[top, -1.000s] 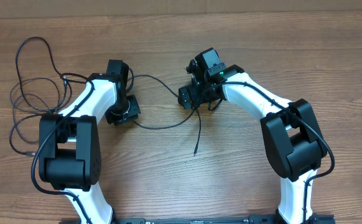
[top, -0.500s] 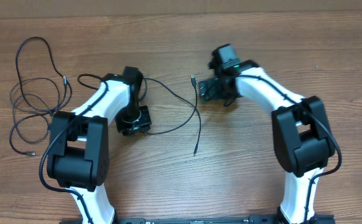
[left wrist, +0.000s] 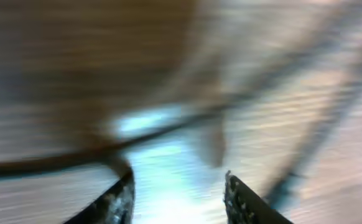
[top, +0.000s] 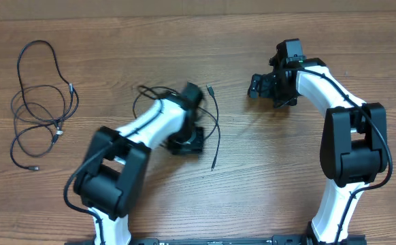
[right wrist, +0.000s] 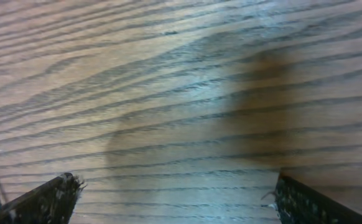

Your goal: Untangle cables

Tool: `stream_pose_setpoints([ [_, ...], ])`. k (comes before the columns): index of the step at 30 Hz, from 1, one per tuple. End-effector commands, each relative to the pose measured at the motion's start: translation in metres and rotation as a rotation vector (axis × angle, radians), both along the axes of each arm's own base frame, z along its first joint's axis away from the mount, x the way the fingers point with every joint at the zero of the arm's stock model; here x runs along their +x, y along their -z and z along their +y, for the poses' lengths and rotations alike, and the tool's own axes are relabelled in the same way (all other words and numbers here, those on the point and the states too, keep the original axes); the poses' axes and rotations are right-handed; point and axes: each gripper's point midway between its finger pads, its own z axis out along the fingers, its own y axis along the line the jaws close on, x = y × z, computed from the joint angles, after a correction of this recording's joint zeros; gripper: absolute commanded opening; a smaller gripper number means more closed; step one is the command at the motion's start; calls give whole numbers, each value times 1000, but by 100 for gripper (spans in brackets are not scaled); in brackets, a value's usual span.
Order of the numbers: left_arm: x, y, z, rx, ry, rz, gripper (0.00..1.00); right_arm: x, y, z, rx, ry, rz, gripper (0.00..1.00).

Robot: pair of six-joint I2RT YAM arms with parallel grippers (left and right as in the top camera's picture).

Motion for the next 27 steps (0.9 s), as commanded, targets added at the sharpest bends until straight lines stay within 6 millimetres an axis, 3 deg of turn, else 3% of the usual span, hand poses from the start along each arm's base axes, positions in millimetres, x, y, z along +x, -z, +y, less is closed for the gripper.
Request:
stream_pose_setpoints([
  [1,-34,31,-10,36,23,99,55,-3,2,9,44,-9,11,100],
  [5,-40,29,-10,60,37,109,48,0,1,10,49,-10,-1,100],
  [9,-32,15,7,126,12,119,47,3,0,12,60,-13,-13,100],
  [19,46,-51,66,302,-105,-63,55,8,-7,26,141,-38,-41,100],
  [24,77,-55,97,334,-188,-136,60,11,-11,34,186,-53,-54,100],
  [27,83,-54,125,419,-225,-160,46,13,-14,38,212,-63,-68,100],
])
